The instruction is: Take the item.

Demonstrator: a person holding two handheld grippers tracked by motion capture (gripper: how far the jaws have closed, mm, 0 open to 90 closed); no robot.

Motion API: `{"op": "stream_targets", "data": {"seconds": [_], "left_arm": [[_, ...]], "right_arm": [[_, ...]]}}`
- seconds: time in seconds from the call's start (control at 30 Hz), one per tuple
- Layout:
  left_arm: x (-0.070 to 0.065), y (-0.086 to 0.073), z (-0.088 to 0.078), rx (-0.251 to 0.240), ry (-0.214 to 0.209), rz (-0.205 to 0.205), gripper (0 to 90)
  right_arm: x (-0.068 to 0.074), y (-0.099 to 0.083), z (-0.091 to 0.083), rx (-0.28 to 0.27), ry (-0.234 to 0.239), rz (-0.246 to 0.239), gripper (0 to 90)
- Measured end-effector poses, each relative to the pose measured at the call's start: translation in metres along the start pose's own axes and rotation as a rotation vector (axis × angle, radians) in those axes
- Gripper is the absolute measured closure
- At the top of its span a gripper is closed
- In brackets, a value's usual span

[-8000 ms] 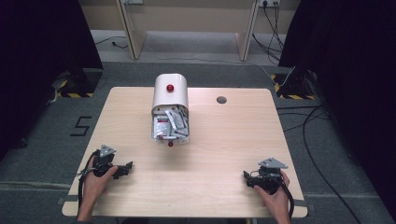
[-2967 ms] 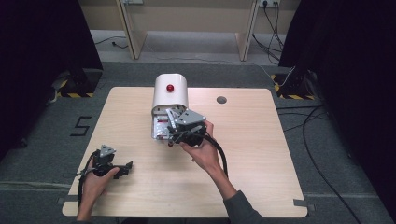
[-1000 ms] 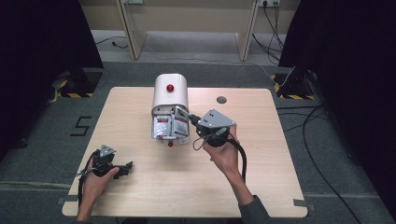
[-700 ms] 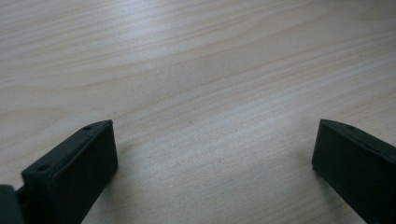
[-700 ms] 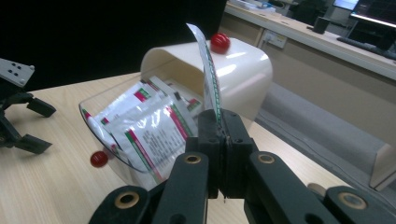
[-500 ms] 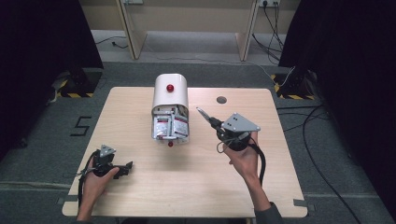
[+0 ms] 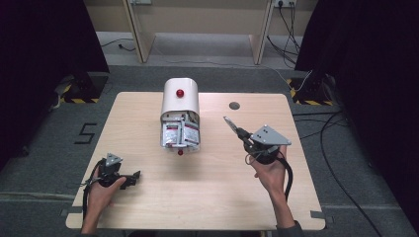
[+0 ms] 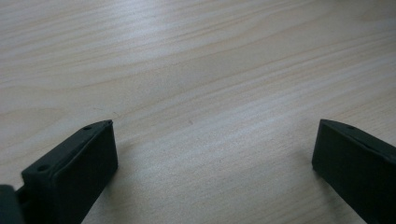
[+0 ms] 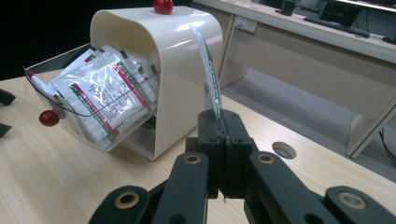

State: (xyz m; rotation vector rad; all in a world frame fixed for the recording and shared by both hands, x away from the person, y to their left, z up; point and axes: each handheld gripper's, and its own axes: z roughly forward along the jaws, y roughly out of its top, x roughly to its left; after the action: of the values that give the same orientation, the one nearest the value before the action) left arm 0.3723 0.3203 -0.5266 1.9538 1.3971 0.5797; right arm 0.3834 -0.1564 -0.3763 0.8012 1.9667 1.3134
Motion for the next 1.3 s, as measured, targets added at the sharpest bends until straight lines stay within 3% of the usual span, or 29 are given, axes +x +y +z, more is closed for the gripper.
{"op": "stream_targets", "data": {"seconds": [0.3,0.53,1.1,1.3], "left_arm": [[0.0,0.0,0.0,0.0,0.0,0.0,0.0],[0.0,0.0,0.0,0.0,0.0,0.0,0.0],[0.0,0.0,0.0,0.0,0.0,0.0,0.0],[0.0,0.0,0.0,0.0,0.0,0.0,0.0]], "right_arm": [[-0.003,-0.016,-0.004,-0.016,-0.01,0.032,89.1],[-0.006,-0.022,-0.006,-0.001,-0.013,0.035,89.1],[-0.022,-0.041,-0.001,0.039,-0.057,0.079,89.1],[-0.027,-0.047,0.001,0.058,-0.084,0.073,89.1]]}}
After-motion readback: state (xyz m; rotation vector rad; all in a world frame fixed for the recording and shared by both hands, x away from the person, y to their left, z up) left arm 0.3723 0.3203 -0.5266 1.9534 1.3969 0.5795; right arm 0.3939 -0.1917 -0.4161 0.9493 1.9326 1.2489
